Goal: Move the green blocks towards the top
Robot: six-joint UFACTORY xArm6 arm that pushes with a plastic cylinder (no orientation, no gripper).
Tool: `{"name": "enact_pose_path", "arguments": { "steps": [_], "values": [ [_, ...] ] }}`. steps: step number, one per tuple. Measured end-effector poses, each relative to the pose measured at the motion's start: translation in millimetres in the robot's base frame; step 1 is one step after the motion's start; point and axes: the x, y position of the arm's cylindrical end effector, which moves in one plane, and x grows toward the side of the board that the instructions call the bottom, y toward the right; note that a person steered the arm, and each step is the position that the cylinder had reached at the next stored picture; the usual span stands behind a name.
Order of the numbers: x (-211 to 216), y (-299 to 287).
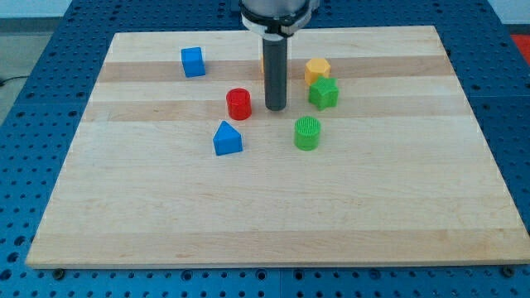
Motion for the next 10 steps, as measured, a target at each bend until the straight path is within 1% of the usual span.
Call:
{"name": "enact_pose_path", "arguments": {
  "steps": [1,2,5,6,7,9,10],
  "values": [
    [-3.1,66.0],
    [-36.0,97.6],
    [-94.6,122.3],
    [-102.1,130.6],
    [-42.5,135.1],
    [31.9,142.8],
    [51.4,112.1]
  ]
}}
